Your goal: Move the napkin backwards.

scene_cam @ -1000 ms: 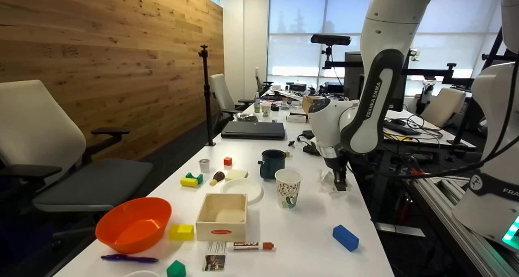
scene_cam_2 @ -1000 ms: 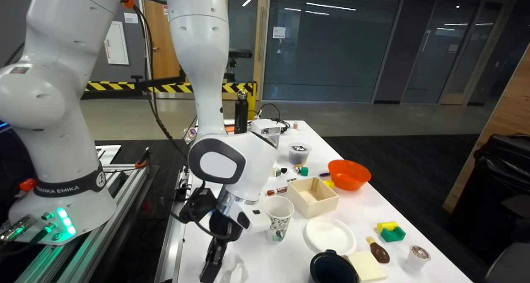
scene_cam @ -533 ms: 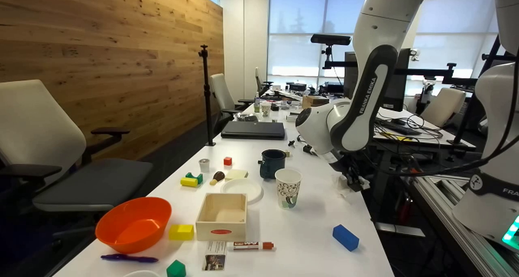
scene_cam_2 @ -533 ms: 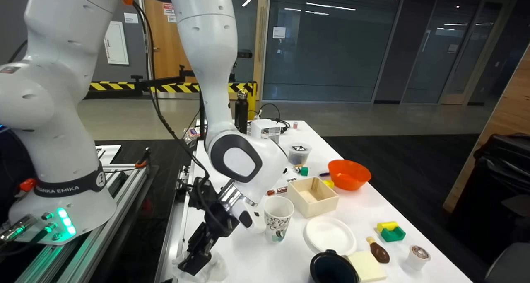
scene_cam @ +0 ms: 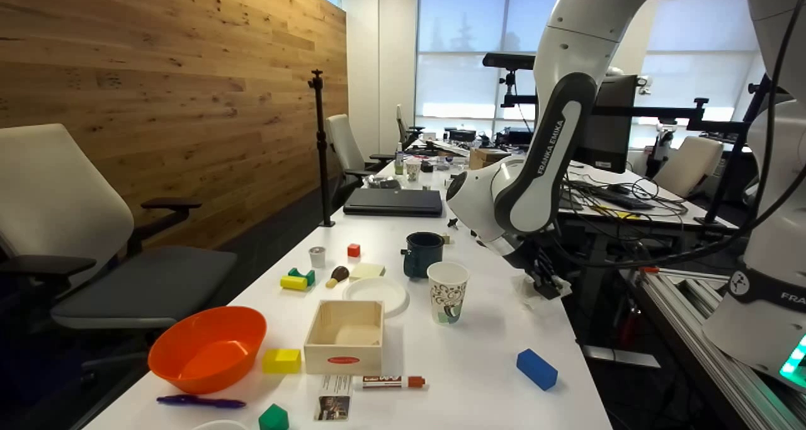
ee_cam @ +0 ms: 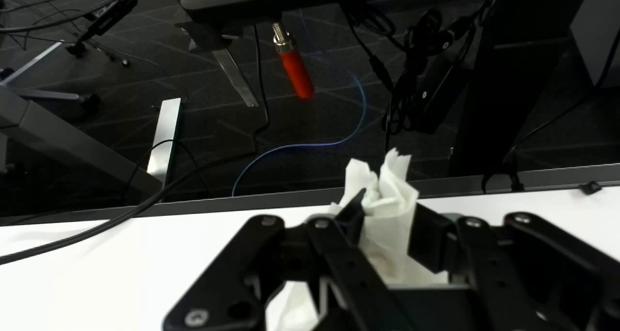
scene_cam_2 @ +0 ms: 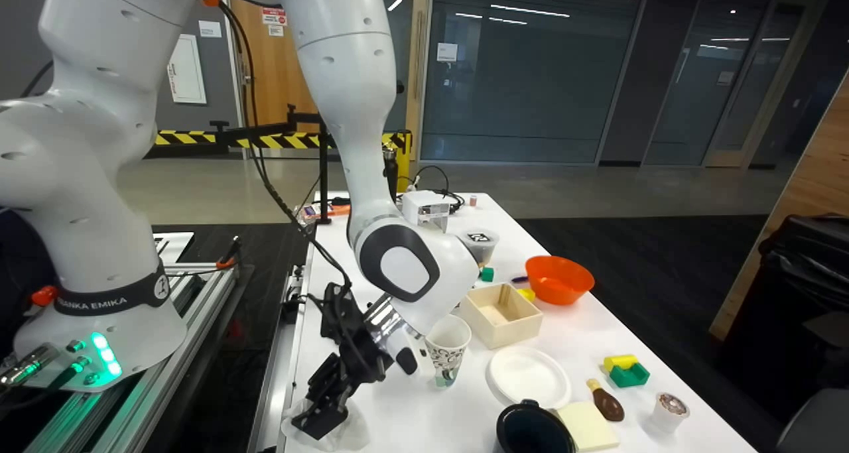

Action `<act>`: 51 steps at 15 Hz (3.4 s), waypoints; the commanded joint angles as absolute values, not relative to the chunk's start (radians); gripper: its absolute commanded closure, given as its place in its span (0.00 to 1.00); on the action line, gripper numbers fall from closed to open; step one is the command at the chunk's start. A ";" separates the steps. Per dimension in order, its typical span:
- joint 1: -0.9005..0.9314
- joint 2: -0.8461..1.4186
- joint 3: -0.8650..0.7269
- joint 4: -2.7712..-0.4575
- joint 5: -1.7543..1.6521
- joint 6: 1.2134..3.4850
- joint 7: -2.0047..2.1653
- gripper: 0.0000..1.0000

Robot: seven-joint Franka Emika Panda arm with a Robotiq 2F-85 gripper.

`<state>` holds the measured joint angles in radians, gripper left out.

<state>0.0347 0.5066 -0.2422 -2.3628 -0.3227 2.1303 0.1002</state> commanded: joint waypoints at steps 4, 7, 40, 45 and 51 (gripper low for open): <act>-0.031 0.623 -0.202 -2.242 -0.322 2.052 0.091 0.97; -0.031 0.667 -0.206 -2.213 -0.324 2.032 0.116 0.97; -0.089 0.456 -0.157 -2.352 -0.234 2.263 0.087 0.00; -0.109 0.372 -0.153 -2.429 -0.200 2.402 0.044 0.00; -0.122 0.340 -0.167 -2.477 -0.292 2.460 -0.147 0.00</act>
<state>-0.0956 0.3890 -0.1706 -2.4250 -0.2426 2.4435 -0.0199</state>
